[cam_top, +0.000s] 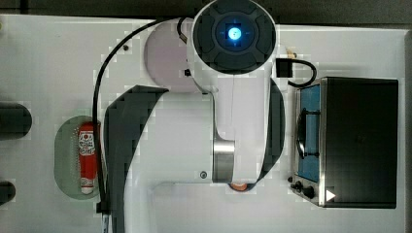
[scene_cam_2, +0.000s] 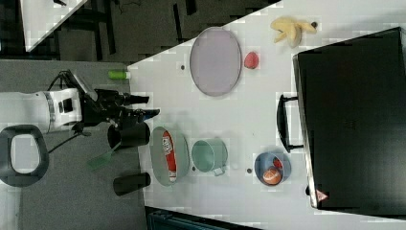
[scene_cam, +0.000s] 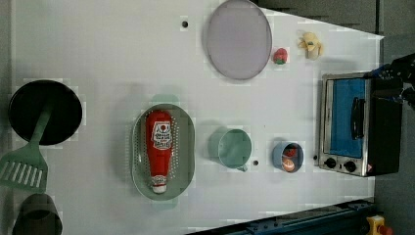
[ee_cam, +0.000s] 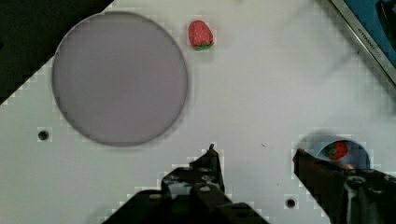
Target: Pick ketchup from strainer and place it on the table
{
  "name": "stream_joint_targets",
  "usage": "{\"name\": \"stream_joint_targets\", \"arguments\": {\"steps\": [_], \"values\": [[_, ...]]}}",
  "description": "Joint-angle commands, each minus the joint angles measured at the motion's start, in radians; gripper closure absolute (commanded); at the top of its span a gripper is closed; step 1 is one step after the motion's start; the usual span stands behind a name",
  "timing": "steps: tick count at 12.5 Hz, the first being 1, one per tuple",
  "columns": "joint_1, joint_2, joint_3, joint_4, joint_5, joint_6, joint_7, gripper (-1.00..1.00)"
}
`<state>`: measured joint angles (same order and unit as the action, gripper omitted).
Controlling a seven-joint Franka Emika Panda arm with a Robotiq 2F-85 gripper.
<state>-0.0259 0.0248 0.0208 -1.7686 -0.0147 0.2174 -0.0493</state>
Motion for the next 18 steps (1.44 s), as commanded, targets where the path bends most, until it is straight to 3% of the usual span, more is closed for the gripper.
{"name": "stream_joint_targets", "arguments": {"steps": [1,3,7,13,18], "values": [[-0.077,-0.194,0.062,-0.047,0.027,-0.141,0.064,-0.59],[-0.074,-0.19,0.084,-0.048,0.027,-0.139,0.064,-0.99],[-0.057,-0.163,0.202,-0.048,0.028,-0.117,0.064,-1.0],[-0.04,-0.083,0.48,-0.051,0.027,-0.071,0.079,-1.0],[-0.035,0.011,0.665,-0.149,0.026,0.097,0.081,-1.0]]}}
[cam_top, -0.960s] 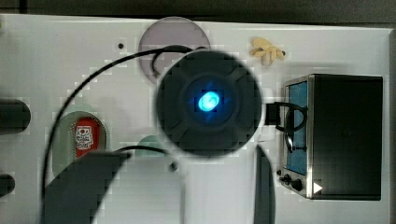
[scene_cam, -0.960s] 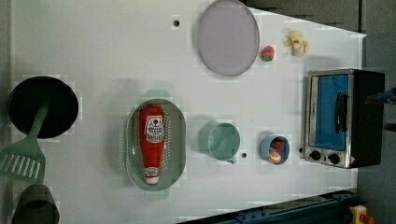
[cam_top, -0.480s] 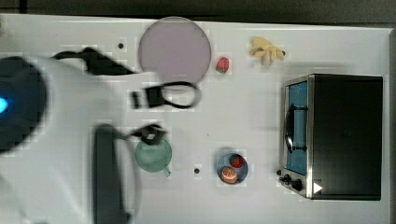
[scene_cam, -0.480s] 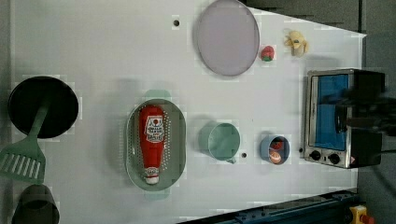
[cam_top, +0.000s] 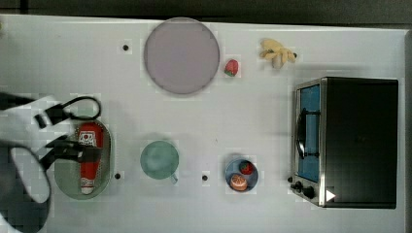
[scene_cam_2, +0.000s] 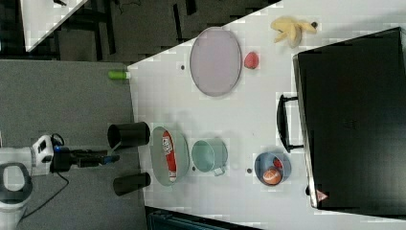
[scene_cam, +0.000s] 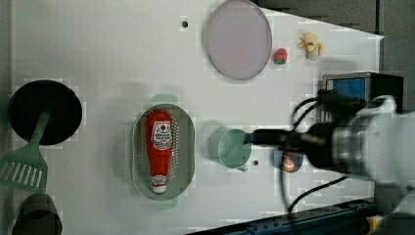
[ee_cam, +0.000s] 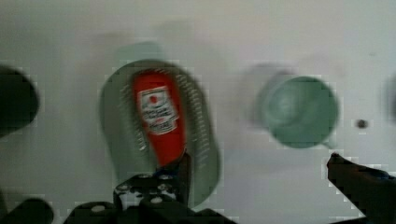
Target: Pick ketchup from strainer and place it on the table
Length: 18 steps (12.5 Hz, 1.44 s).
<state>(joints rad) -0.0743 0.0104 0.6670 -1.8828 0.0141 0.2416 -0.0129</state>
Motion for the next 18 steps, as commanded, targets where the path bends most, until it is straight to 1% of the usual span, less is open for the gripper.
{"name": "stream_joint_targets", "arguments": {"steps": [1,3,5,7,9,11,12,16,18], "values": [[0.014,0.045,0.044,-0.072,-0.003,0.138,0.045,-1.0],[0.016,0.086,0.077,-0.155,-0.006,0.296,0.058,-1.0],[0.019,0.131,0.087,-0.241,-0.028,0.458,0.065,-1.0],[0.022,0.183,0.084,-0.311,-0.094,0.604,0.066,-1.0],[0.022,0.249,0.08,-0.355,-0.16,0.723,0.122,-1.0],[0.024,0.329,0.079,-0.362,-0.207,0.786,0.22,-1.0],[0.025,0.37,0.079,-0.358,-0.249,0.804,0.241,-1.0],[0.03,0.492,0.047,-0.317,-0.424,0.843,0.271,-1.0],[0.043,0.539,0.026,-0.284,-0.484,0.842,0.273,-1.0]]}}
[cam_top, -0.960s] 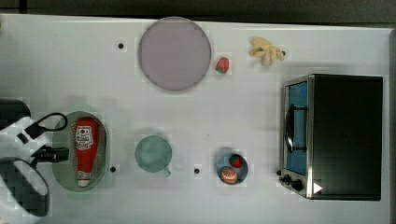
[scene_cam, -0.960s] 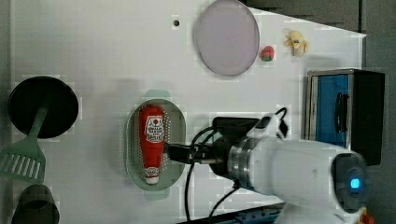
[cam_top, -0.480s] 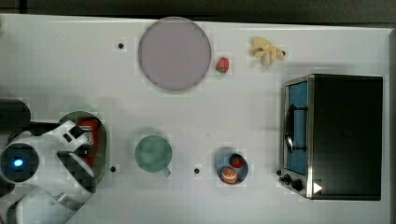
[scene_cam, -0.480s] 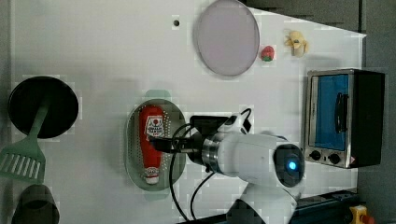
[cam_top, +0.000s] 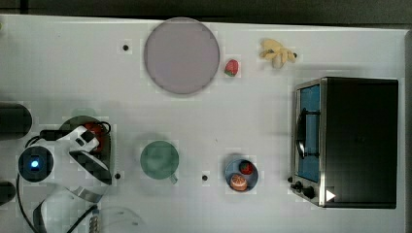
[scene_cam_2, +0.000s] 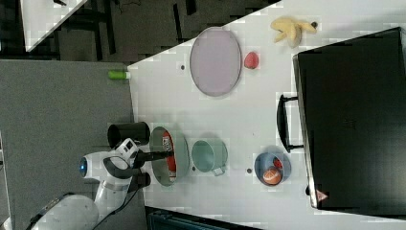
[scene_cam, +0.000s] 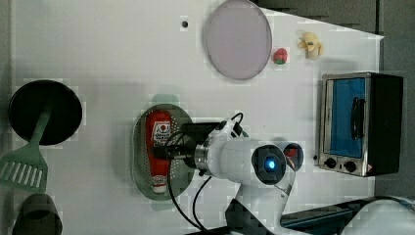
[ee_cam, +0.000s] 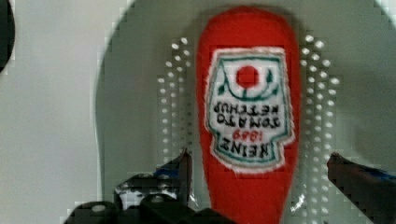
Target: Pick ketchup from strainer and place it on the table
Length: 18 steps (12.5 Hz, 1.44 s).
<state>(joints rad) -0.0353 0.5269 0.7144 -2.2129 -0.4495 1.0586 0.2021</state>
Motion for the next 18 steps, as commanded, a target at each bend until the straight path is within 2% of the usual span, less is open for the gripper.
{"name": "stream_joint_targets", "arguments": {"steps": [1,5,6,9,14,16,18], "values": [[0.013,0.044,-0.035,0.06,-0.035,0.024,0.066,-1.0],[0.064,0.119,-0.071,0.105,-0.045,0.024,0.12,-1.0],[0.077,0.128,-0.083,0.111,-0.056,0.025,0.122,-0.91],[0.098,0.122,-0.1,0.116,-0.058,0.028,0.122,-0.2],[0.086,-0.011,-0.046,0.11,-0.018,-0.046,0.122,-0.19],[0.07,-0.101,-0.02,0.119,0.058,-0.145,0.122,-0.19],[0.051,-0.194,-0.004,0.139,0.182,-0.23,0.114,-0.19]]}}
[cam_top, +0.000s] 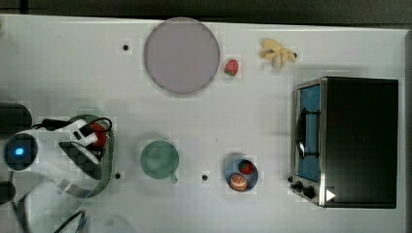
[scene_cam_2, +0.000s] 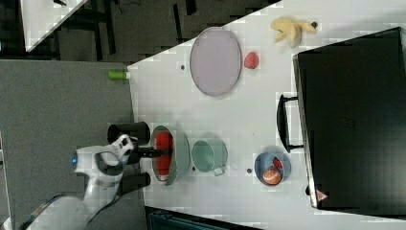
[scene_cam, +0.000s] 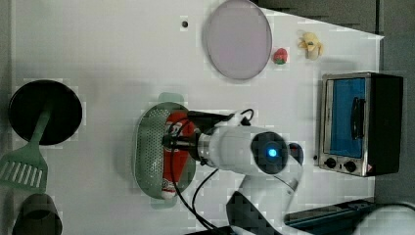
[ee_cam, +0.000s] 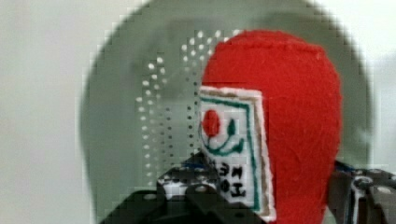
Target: Pick ketchup from strainer and place it on the table
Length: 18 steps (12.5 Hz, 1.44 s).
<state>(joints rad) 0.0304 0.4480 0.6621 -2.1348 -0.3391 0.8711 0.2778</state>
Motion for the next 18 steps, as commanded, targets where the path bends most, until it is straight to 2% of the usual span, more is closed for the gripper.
{"name": "stream_joint_targets", "arguments": {"steps": [1,3,8,11,14,18], "values": [[-0.026,-0.156,0.046,0.076,0.134,-0.078,0.027,-0.19],[-0.064,-0.217,0.032,0.122,0.212,-0.155,-0.042,-0.19],[-0.172,-0.257,-0.102,0.297,0.218,-0.471,-0.352,-0.19],[-0.219,-0.257,-0.23,0.321,0.218,-0.484,-0.512,-0.19],[-0.242,-0.257,-0.354,0.32,0.218,-0.471,-0.69,-0.19],[-0.253,-0.256,-0.481,0.283,0.218,-0.462,-0.73,-0.19]]}}
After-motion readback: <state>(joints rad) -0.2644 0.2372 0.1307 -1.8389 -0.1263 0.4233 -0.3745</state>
